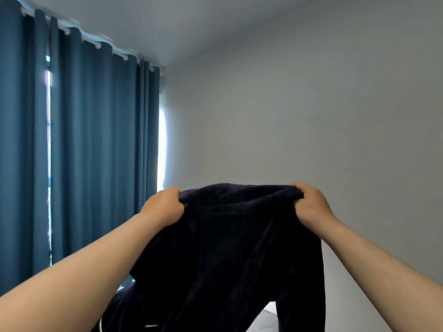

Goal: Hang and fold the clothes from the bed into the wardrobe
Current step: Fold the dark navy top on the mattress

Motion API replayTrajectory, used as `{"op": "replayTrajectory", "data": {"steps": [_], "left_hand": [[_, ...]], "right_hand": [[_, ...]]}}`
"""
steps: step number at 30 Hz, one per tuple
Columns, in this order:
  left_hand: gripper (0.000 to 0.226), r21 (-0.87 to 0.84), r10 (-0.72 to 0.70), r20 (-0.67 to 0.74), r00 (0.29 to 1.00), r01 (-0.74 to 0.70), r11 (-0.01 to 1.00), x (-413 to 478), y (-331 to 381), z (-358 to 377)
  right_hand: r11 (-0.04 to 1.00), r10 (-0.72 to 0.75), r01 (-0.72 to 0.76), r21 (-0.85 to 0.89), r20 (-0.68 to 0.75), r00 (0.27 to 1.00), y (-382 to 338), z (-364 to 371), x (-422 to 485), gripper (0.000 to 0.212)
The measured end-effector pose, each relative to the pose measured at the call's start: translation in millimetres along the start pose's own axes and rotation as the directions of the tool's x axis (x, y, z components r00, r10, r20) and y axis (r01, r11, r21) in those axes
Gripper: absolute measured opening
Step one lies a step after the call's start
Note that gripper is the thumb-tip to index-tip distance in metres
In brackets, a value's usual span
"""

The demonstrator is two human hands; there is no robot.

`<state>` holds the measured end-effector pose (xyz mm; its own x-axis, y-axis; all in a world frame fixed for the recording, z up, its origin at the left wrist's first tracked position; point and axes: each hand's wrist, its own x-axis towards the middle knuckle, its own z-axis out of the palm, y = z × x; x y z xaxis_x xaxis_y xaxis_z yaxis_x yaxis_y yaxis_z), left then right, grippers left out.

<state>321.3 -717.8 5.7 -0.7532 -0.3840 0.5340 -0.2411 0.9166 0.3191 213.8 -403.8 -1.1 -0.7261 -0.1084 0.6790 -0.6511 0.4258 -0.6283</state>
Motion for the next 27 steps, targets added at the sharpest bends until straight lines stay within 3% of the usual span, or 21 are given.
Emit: {"op": "replayTrajectory", "data": {"steps": [2, 5, 7, 12, 16, 19, 22, 24, 25, 26, 27], "left_hand": [[0.024, -0.259, -0.085, 0.032, 0.996, 0.090, 0.962, 6, -3, -6], [0.026, -0.571, -0.195, 0.015, 0.981, 0.168, 0.804, 14, -1, -24], [0.024, -0.668, -0.221, 0.080, 0.972, 0.217, 0.712, 19, 4, -37], [0.020, -0.810, -0.260, 0.301, 0.917, 0.390, 0.438, 24, 29, -56], [0.018, -0.881, -0.309, 0.358, 0.881, 0.428, 0.200, 22, 47, -55], [0.029, -0.936, -0.339, 0.323, 0.884, 0.352, 0.028, 20, 58, -54], [0.035, -0.947, -0.333, 0.321, 0.887, 0.305, -0.101, 11, 75, -54], [0.026, -0.937, -0.309, 0.347, 0.885, 0.342, -0.074, 12, 82, -52], [0.021, -0.933, -0.305, 0.330, 0.893, 0.357, 0.037, 14, 84, -52], [0.019, -0.911, -0.301, 0.271, 0.914, 0.345, 0.227, 15, 83, -53], [0.021, -0.822, -0.277, 0.184, 0.943, 0.302, 0.483, 15, 81, -52]], "right_hand": [[1.000, -0.007, 0.007, -0.010, -0.025, 1.000, -9, 4, 9, 0.030], [0.994, 0.026, -0.034, -0.108, -0.069, 0.997, -11, 11, 23, 0.027], [0.974, 0.042, -0.065, -0.218, -0.108, 0.993, -9, 14, 29, 0.027], [0.971, 0.142, -0.161, -0.176, -0.117, 0.983, -20, 19, 29, 0.021], [0.943, 0.300, -0.319, 0.099, 0.166, 0.939, -19, 38, 17, 0.015], [0.884, 0.181, -0.318, 0.343, 0.377, 0.908, -37, 47, -21, 0.027], [0.714, -0.014, -0.449, 0.537, 0.652, 0.758, -59, 53, -61, 0.034], [0.773, -0.030, -0.370, 0.516, 0.612, 0.791, -57, 61, -66, 0.023], [0.802, 0.023, -0.328, 0.499, 0.523, 0.852, -54, 65, -63, 0.020], [0.810, 0.103, -0.327, 0.487, 0.431, 0.897, -50, 66, -57, 0.017], [0.811, 0.168, -0.329, 0.484, 0.347, 0.923, -47, 66, -50, 0.015]]}}
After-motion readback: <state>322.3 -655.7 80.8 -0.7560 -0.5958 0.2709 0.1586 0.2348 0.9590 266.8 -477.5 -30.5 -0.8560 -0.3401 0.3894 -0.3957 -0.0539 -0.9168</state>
